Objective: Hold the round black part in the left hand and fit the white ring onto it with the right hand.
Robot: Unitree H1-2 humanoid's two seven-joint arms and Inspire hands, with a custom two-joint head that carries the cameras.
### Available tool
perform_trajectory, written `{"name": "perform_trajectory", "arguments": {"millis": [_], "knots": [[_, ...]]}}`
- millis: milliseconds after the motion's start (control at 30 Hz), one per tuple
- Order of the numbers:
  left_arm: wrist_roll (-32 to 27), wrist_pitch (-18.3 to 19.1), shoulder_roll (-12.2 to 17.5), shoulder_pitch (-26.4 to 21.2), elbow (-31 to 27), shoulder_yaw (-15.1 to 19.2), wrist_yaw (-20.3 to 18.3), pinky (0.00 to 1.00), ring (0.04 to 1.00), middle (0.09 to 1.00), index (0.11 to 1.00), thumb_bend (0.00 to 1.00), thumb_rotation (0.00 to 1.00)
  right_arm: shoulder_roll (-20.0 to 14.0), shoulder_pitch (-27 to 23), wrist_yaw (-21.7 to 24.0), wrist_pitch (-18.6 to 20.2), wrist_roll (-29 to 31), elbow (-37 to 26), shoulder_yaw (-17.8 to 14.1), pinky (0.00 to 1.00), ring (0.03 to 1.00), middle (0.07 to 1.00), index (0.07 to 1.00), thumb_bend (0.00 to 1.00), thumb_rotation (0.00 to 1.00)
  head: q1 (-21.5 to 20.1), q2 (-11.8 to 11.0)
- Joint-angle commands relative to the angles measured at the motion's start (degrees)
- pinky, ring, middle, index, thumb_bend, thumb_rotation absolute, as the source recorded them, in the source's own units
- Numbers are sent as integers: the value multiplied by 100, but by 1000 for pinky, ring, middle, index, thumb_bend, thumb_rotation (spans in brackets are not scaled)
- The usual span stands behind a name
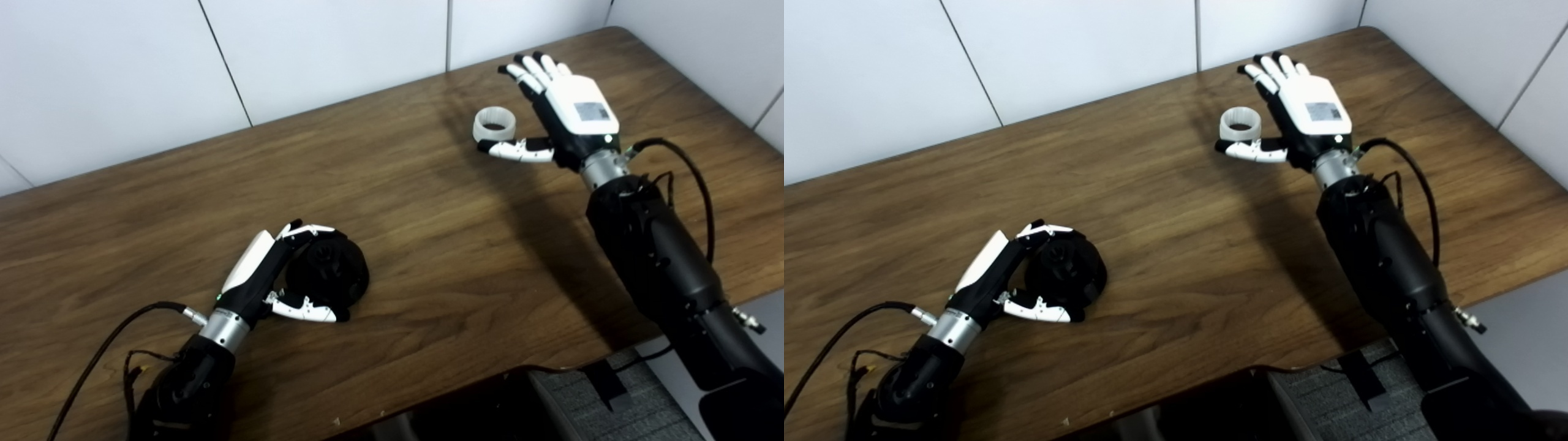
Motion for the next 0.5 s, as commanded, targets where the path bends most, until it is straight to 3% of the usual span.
{"name": "perform_trajectory", "arguments": {"millis": [0,300,400,467], "knots": [[38,21,61,-134,-173,59,31,1000,850,709,692,960,144,-257,-331,50,80,3,-1,-72,1000,1000,990,922,792,718,4,-6],[40,113,98,-120,-232,64,4,1000,852,718,694,961,157,-610,-782,487,317,-51,526,121,992,1000,989,932,851,761,57,0],[13,42,104,-125,-205,62,5,1000,852,712,693,958,154,-692,-939,700,415,25,731,201,986,1000,967,940,868,710,77,3],[23,33,102,-125,-197,59,14,1000,854,708,693,960,159,-720,-1044,818,460,84,860,248,967,996,937,946,855,617,85,8]]}}
